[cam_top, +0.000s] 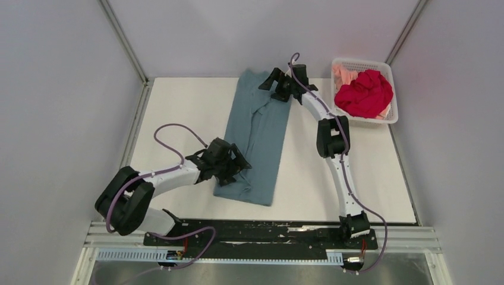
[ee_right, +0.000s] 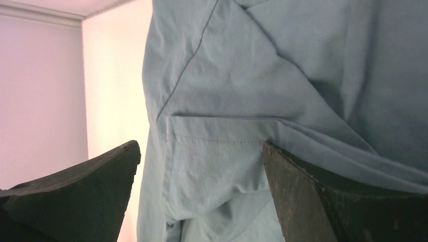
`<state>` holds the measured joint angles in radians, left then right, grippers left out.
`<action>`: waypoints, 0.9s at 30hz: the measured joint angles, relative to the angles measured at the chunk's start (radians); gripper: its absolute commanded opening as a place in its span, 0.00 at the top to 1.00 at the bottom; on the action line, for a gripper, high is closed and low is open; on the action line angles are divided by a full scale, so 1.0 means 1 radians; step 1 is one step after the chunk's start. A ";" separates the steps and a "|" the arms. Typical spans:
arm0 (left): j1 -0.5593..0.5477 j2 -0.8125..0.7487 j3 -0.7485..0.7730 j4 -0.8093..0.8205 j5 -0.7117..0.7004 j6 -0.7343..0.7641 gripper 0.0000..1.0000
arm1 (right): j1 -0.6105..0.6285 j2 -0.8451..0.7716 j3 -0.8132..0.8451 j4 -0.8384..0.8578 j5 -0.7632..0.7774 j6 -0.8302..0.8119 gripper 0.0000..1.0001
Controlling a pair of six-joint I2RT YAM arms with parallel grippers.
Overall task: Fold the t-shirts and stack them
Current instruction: Rotate the tshirt 90 degrees
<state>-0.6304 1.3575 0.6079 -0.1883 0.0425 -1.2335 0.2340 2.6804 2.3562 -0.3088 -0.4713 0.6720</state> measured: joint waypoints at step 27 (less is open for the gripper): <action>-0.353 -0.358 -0.031 -0.418 -0.177 -0.034 0.00 | 0.011 -0.779 -0.654 -0.051 0.160 -0.174 0.00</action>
<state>-0.9836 0.9993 0.5766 -0.6067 -0.1349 -1.2678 0.2455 1.9011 1.7020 -0.3603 -0.3111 0.4980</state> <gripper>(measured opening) 1.000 0.998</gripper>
